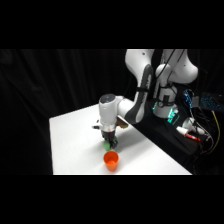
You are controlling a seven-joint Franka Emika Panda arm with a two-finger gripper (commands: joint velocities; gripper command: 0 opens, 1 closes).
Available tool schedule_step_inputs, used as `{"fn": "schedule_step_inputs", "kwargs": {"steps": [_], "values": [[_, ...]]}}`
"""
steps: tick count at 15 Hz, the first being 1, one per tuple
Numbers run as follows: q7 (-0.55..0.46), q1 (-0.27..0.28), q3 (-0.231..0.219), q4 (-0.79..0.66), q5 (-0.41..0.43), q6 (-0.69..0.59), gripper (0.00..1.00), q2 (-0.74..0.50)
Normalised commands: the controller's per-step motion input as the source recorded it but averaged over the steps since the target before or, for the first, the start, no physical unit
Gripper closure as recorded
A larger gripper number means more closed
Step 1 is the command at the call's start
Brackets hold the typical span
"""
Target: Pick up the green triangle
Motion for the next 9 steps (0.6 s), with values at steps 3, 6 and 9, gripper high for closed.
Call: {"fn": "schedule_step_inputs", "kwargs": {"steps": [3, 6, 9], "values": [[0.17, 0.111, -0.1, 0.0, -0.122, -0.34, 0.96, -0.2], [0.05, -0.022, -0.018, -0.02, -0.085, -0.57, 0.93, -0.39], [0.01, -0.082, 0.003, 0.0, -0.113, -0.57, 0.93, -0.51]]}}
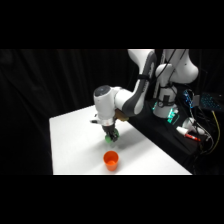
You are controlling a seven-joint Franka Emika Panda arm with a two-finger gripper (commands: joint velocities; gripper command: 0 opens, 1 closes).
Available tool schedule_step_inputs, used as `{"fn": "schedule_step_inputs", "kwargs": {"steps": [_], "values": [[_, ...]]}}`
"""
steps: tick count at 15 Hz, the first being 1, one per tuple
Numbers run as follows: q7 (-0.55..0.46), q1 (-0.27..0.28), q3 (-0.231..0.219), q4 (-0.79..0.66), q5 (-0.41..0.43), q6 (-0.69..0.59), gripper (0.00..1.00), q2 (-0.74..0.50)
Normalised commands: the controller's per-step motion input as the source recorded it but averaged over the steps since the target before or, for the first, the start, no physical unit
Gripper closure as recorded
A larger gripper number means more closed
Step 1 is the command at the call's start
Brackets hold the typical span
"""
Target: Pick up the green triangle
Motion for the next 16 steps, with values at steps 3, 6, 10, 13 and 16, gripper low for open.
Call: {"fn": "schedule_step_inputs", "kwargs": {"steps": [3, 6, 10, 13, 16], "values": [[-0.01, -0.109, 0.025, 0.06, -0.133, -0.54, 0.93, -0.46], [-0.09, -0.137, 0.067, 0.13, -0.082, -0.44, 0.93, -0.33], [-0.14, -0.122, 0.098, 0.12, -0.031, -0.27, 0.94, -0.23], [-0.11, -0.088, 0.106, 0.08, -0.02, -0.16, 0.93, -0.17], [-0.12, -0.079, 0.104, 0.03, -0.002, -0.09, 0.93, -0.15]]}}
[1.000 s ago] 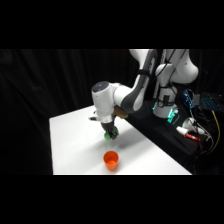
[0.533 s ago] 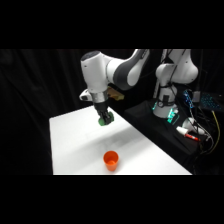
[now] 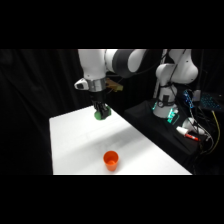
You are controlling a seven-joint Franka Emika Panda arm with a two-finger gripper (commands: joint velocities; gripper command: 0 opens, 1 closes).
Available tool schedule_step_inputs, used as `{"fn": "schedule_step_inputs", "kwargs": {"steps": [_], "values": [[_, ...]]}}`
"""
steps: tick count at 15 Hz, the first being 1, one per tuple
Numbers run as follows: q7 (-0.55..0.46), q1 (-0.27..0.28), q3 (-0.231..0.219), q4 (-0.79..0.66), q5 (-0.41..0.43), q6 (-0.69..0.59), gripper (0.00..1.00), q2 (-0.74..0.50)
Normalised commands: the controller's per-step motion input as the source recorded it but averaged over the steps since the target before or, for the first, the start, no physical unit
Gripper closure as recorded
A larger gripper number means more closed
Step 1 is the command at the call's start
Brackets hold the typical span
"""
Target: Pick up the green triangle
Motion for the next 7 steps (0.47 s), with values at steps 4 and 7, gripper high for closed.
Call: {"fn": "schedule_step_inputs", "kwargs": {"steps": [4, 7], "values": [[-0.14, -0.085, 0.096, 0.02, 0.066, -0.09, 0.94, -0.14], [-0.07, -0.077, 0.082, 0.05, 0.063, -0.13, 0.94, -0.12]]}}
